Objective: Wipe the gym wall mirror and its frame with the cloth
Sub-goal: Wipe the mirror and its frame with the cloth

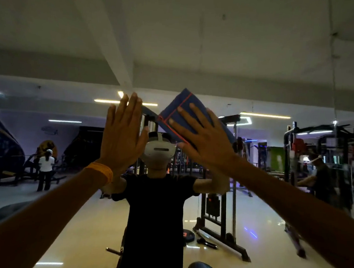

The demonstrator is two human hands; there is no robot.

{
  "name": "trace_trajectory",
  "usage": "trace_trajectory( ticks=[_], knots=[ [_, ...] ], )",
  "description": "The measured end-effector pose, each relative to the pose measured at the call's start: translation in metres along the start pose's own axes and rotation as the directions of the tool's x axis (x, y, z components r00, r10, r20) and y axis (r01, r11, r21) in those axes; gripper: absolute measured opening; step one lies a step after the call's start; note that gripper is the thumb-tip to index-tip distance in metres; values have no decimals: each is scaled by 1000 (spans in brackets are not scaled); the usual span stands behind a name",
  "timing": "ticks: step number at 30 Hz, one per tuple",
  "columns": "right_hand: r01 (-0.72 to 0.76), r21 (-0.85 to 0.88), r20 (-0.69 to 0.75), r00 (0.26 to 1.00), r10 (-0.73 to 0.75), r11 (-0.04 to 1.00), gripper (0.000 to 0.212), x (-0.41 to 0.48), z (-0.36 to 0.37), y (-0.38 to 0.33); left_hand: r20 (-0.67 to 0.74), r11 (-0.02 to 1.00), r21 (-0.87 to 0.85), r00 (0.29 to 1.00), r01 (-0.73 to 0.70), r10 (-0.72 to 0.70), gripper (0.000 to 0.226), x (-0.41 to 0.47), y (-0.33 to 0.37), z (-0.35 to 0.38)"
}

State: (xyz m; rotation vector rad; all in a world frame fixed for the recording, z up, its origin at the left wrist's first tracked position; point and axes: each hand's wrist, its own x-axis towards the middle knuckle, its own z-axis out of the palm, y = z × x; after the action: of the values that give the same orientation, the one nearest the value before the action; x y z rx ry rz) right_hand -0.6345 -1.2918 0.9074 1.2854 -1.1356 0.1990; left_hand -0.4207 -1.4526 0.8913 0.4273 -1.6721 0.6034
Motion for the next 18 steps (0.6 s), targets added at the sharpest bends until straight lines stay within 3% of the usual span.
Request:
trace_trajectory(
  ticks=[2,3,5,7,8,9,10,12,14,16,18],
  knots=[
    [87,-19,0,996,-87,996,61,19,-10,37,-7,1000,7,1000,-10,10,73,-1,-1,2],
    [25,-25,-31,999,-26,999,61,35,-14,55,-14,1000,14,1000,-12,12,73,-1,-2,3],
    [-290,4,-120,950,289,957,61,67,-18,79,-20,1000,23,1000,-18,18,73,0,-3,4],
    [-578,72,-189,792,580,813,60,88,-17,72,-25,1000,13,999,-22,22,72,-1,-5,6],
    [-627,84,-213,748,629,774,59,91,-14,55,-28,1000,4,999,-23,23,72,-1,-5,6],
    [-613,75,-204,763,613,787,58,85,-10,32,-31,1000,-6,999,-25,25,71,-1,-6,7],
    [-535,47,-170,828,534,844,58,71,-8,4,-36,1000,-13,999,-28,28,69,-1,-6,7],
    [-279,30,-76,957,280,960,60,22,-1,-43,-40,999,-17,998,-43,42,66,-4,-9,7],
    [-136,32,-16,991,136,990,61,-17,3,-52,-38,998,-8,997,-68,67,64,-11,-15,5],
    [-148,22,-5,989,148,989,63,-16,-2,-22,-36,995,3,995,-95,95,64,-22,-25,3],
    [-328,8,-57,943,328,944,66,10,-9,14,-32,993,19,993,-113,114,65,-31,-34,1]
  ],
)
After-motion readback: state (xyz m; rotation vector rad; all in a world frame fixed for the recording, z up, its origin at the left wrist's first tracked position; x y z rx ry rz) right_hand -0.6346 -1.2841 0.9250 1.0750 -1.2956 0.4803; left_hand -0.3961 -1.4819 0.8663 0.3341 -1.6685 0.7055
